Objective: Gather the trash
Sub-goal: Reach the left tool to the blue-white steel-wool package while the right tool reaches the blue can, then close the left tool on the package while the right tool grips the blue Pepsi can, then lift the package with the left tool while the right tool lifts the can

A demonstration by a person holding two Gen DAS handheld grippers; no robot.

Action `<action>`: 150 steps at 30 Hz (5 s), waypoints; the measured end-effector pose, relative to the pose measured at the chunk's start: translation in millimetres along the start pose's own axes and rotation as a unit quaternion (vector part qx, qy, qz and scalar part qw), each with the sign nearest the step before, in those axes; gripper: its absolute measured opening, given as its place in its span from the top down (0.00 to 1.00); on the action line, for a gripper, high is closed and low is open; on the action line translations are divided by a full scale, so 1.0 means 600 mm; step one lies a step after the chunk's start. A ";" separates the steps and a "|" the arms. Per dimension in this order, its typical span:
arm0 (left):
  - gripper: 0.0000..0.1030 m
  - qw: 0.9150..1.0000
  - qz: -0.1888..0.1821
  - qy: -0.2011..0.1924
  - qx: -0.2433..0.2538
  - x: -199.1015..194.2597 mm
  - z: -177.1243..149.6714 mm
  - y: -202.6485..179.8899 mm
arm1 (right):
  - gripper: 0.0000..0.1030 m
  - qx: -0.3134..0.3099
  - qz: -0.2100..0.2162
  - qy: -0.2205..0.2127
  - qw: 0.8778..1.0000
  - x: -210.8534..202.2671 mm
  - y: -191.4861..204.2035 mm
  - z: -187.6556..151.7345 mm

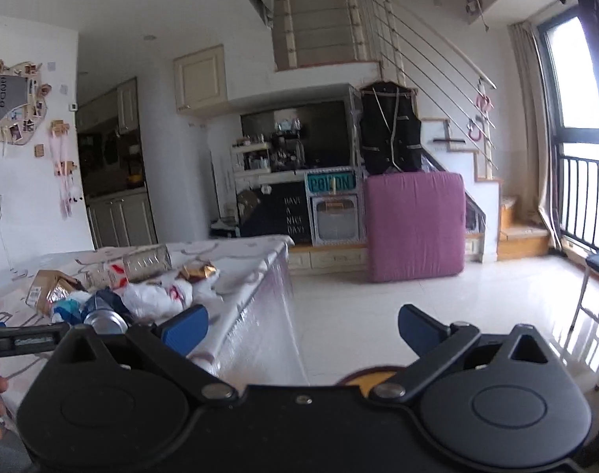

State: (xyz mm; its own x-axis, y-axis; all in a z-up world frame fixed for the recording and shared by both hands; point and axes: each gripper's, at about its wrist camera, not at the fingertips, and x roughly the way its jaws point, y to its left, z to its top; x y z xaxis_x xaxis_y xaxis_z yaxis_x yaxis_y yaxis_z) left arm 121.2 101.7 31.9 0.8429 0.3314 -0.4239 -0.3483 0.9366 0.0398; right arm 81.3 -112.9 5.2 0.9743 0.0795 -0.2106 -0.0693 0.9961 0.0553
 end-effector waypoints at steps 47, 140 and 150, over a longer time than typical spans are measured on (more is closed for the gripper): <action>0.83 0.947 -0.182 0.059 -0.256 0.072 -0.085 0.121 | 0.31 -0.114 0.250 0.181 0.944 0.330 0.356 0.003; 0.93 0.946 -0.203 0.049 -0.247 0.049 -0.093 0.141 | 0.63 -0.336 0.136 0.377 0.852 0.282 0.365 0.034; 0.93 0.951 -0.210 0.021 -0.226 0.013 -0.055 0.150 | 0.63 -0.296 0.193 0.308 0.883 0.211 0.329 0.086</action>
State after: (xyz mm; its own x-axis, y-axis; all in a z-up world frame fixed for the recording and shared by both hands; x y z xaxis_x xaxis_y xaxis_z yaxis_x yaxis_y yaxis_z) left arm 83.2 184.8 2.4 0.9325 -0.0750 -0.3532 -0.1332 0.8378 -0.5296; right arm 202.0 92.0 40.0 0.5645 0.2422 -0.7891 -0.6483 0.7219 -0.2422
